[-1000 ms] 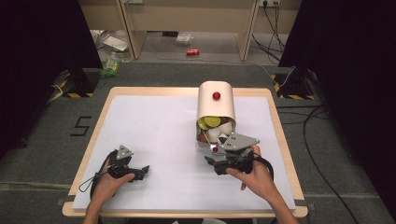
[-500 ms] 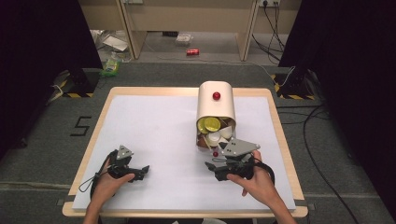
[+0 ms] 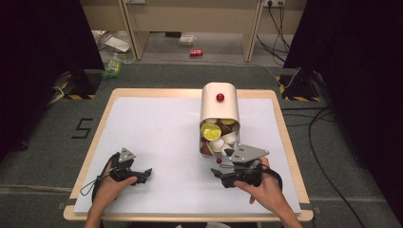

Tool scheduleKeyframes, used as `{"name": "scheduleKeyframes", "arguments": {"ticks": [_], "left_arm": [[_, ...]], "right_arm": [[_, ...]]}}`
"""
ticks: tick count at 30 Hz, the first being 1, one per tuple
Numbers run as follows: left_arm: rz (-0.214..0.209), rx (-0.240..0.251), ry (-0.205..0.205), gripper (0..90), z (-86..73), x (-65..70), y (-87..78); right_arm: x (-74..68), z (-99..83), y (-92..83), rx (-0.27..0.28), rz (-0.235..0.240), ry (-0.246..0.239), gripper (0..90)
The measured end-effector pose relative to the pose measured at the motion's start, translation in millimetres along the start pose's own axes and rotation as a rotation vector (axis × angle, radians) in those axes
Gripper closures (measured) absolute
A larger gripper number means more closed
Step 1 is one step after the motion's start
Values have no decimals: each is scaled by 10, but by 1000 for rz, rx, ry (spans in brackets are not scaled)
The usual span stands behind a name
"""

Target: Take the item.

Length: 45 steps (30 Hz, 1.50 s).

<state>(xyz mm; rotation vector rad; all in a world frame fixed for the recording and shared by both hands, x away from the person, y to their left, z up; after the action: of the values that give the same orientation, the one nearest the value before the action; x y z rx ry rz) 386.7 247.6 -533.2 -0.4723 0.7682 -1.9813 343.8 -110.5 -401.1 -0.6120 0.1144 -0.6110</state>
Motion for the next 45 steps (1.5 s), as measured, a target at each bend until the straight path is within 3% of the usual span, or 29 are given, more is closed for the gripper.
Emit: {"name": "scheduleKeyframes", "arguments": {"ticks": [8, 20, 27, 37, 45], "left_arm": [[0, -1, 1, 0, 0, 0, 0], [-1, -1, 0, 0, 0, -1, 0], [-2, -1, -1, 0, 0, 0, 0], [-2, -1, 0, 0, 0, -2, 0], [-2, -1, 0, 0, 0, -2, -1]], "right_arm": [[12, 49, -29, 26, -20, -9, 239], [195, 239, -130, 82, -96, 19, 243], [228, 412, -18, 70, -135, 22, 258], [333, 502, 191, 42, -163, 39, 275], [327, 566, 348, 11, -176, 35, 279]]}}
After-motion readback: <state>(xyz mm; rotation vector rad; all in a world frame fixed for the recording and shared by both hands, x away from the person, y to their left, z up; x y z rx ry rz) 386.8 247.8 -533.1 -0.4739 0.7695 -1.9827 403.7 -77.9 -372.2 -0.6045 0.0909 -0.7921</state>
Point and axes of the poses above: each handheld gripper's, and its own axes: y roughly forward along the jaws, z roughly out of its top, x roughly to its right, the point moved 4 cm from there along y, roughly forward along the jaws, and after that the axes turned 1 degree about y, right-handed, at the moved point
